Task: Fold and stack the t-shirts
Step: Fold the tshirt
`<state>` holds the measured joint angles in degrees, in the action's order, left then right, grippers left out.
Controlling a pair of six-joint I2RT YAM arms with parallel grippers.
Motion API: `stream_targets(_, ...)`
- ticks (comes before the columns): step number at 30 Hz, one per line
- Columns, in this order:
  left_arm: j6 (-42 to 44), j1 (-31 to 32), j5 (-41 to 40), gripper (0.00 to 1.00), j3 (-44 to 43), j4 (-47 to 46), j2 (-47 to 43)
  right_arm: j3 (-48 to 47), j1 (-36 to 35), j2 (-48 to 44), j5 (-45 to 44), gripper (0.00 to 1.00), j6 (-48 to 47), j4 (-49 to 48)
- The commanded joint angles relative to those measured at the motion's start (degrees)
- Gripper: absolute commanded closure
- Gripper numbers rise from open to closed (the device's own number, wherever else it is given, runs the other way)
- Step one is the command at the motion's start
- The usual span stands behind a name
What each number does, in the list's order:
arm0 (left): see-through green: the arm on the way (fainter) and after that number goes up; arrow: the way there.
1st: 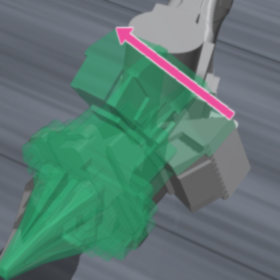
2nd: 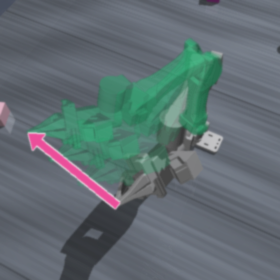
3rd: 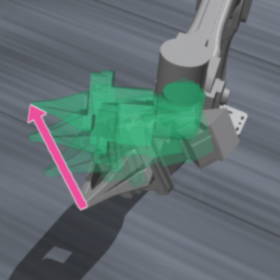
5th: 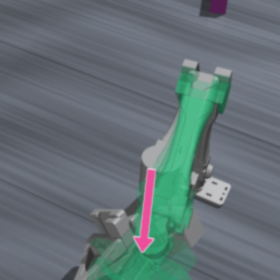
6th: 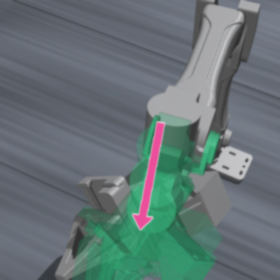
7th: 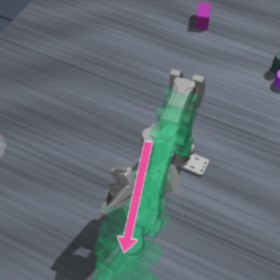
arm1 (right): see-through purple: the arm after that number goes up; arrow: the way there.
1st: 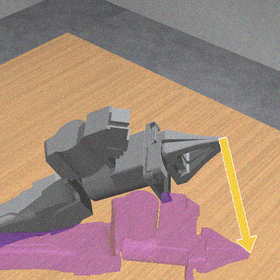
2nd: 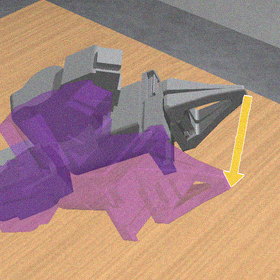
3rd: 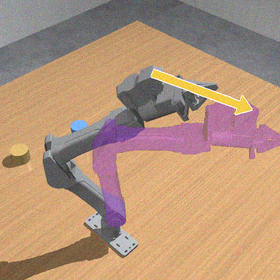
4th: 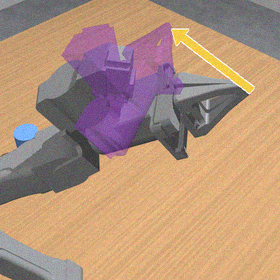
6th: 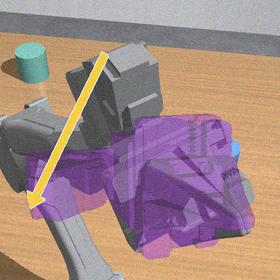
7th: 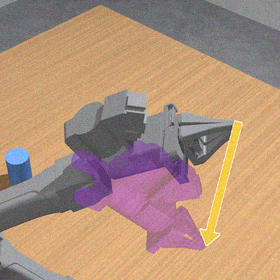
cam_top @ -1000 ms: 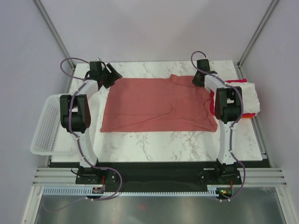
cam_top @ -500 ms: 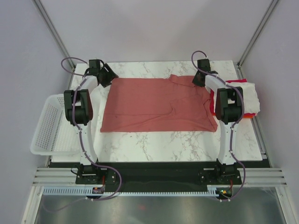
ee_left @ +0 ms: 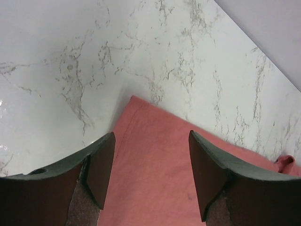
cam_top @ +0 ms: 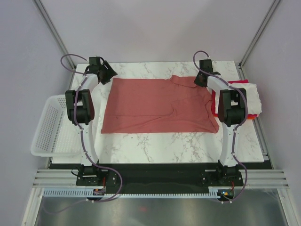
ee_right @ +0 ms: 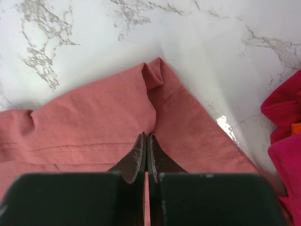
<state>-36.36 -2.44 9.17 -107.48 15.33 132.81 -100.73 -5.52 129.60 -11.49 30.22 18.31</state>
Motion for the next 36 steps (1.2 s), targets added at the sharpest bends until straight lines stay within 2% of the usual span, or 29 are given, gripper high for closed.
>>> stream_targets(1, 2.6, -0.5, -3.4, 0.29, -3.2, 0.4, 3.5, 1.1, -0.3, -4.7, 0.5, 0.97, 0.6, -2.9)
stream_targets(6, 1.6, -0.5, -4.4, 0.36, -7.8, 3.3, 7.2, 3.9, -0.2, -7.1, 1.5, 0.98, 1.4, -6.8)
stream_targets(15, 1.1, -0.5, -0.5, 0.41, -17.6, 10.4, 13.9, 5.6, -0.2, -7.9, 2.5, 0.99, 2.0, -8.5)
stream_targets(18, 1.6, -0.3, 0.1, 0.50, -18.0, 10.6, 14.1, 5.9, -0.1, -8.0, 2.7, 0.99, 2.2, -8.7)
stream_targets(21, 2.2, -0.2, 1.0, 0.55, -19.3, 10.7, 15.0, 6.2, 0.2, -7.8, 3.6, 1.00, 2.7, -9.2)
stream_targets(26, 3.0, 0.2, 2.2, 0.59, -21.4, 11.7, 16.2, 6.1, 0.7, -8.4, 4.6, 1.00, 3.2, -9.5)
stream_targets(29, 3.3, 0.5, 2.3, 0.68, -21.5, 11.7, 16.3, 6.3, 0.8, -8.8, 4.9, 1.00, 3.4, -9.7)
stream_targets(30, 3.7, 0.5, 2.4, 0.77, -21.5, 11.7, 16.3, 6.2, 0.9, -8.9, 5.2, 1.00, 3.4, -9.8)
stream_targets(32, 3.8, 0.4, 2.6, 0.87, -21.6, 11.7, 16.3, 6.2, 1.2, -9.1, 5.9, 1.00, 3.5, -9.7)
stream_targets(33, 3.8, 0.2, 3.0, 0.96, -21.6, 11.5, 16.3, 6.2, 1.5, -9.0, 6.4, 1.00, 3.7, -9.8)
stream_targets(36, 3.6, -0.1, 4.6, 0.98, -21.0, 11.1, 15.9, 5.5, 2.4, -9.2, 8.6, 1.00, 4.0, -9.6)
